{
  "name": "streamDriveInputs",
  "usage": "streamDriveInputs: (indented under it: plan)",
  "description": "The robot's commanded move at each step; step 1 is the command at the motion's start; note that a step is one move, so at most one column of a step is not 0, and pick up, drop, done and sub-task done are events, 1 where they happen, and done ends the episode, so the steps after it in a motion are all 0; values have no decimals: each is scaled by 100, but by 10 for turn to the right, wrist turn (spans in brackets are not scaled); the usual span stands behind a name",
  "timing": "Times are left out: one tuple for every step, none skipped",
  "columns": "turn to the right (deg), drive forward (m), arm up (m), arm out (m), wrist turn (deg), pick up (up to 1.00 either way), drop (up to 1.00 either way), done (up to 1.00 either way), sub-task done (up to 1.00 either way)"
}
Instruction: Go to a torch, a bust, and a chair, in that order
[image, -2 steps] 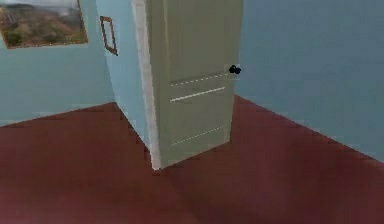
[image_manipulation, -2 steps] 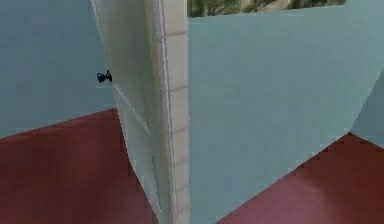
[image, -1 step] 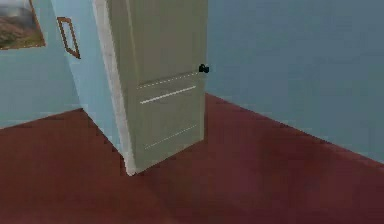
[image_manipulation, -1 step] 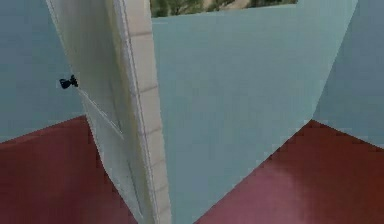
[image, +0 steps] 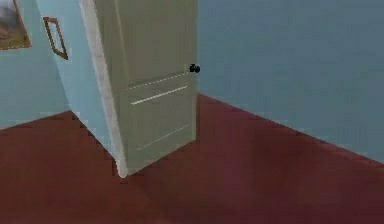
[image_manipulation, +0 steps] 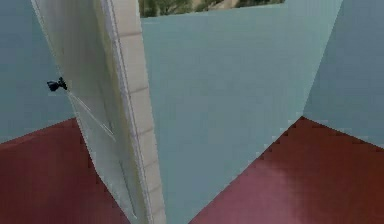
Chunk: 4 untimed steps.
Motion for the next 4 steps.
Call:
streamDriveInputs:
  plan:
    - [0,45,0,0,0,0,0,0,0]
    - [450,0,0,0,0,0,0,0,0]
    - [60,0,0,0,0,0,0,0,0]
    - [0,100,0,0,0,0,0,0,0]
